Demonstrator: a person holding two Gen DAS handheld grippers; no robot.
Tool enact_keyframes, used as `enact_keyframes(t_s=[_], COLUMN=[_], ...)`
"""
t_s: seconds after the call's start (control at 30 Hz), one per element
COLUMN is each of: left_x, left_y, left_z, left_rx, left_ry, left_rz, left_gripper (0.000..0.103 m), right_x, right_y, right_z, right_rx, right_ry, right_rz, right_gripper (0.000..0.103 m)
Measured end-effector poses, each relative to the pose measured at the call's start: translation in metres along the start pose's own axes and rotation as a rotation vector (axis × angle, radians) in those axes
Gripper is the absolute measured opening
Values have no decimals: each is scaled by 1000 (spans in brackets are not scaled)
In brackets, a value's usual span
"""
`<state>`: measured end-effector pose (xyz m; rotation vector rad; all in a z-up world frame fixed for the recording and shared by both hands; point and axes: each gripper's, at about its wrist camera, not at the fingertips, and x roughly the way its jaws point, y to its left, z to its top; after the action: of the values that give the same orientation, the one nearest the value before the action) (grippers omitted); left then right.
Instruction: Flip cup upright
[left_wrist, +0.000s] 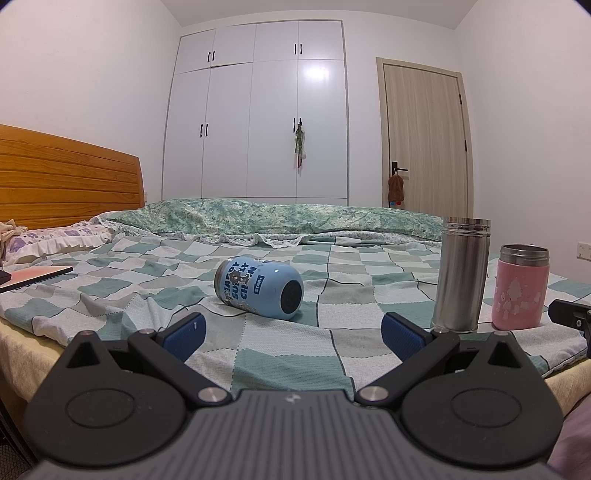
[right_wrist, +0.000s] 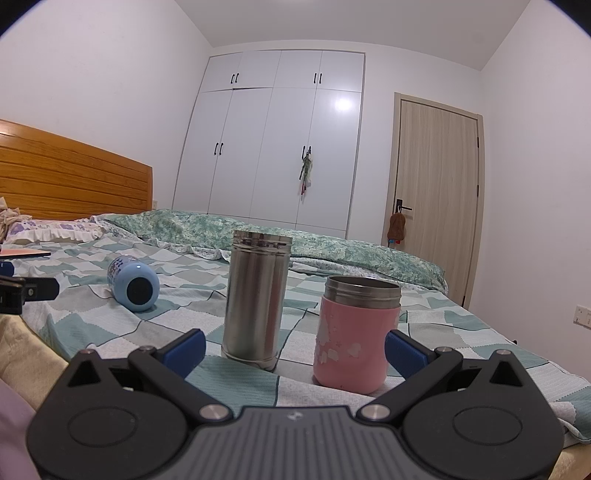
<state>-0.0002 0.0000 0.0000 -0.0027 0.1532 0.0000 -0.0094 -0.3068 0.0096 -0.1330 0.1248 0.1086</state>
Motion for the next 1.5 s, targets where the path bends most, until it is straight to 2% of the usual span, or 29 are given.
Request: enact_keyframes(t_s=[0.2,0.43,0.67,0.77,0.9,1.2,1.5], left_x=[1,3,15,25,42,92,150], left_y=[1,17,46,59,80,111,119], left_z=[2,19,51,59,66,68,67], left_rx=[-5,-61,-13,-3,11,-1,29], left_ry=[16,45,35,64,79,154,237], left_rz=[-2,-32,25,40,62,103,86], left_gripper=[103,103,103,103,103,103,103], right_x=[1,10,45,66,105,206,298], right_y=[-1,24,69,87,107,139,144], right_z=[1,29,71,85,96,99,100], right_rx=[9,-39,-161,-203,-234,-266,-201], right_ry=[-5,-50,-79,-72,-26,90,206], right_rz=[24,203,411,488,548,704,807], right_gripper=[103,103,103,103,103,103,103])
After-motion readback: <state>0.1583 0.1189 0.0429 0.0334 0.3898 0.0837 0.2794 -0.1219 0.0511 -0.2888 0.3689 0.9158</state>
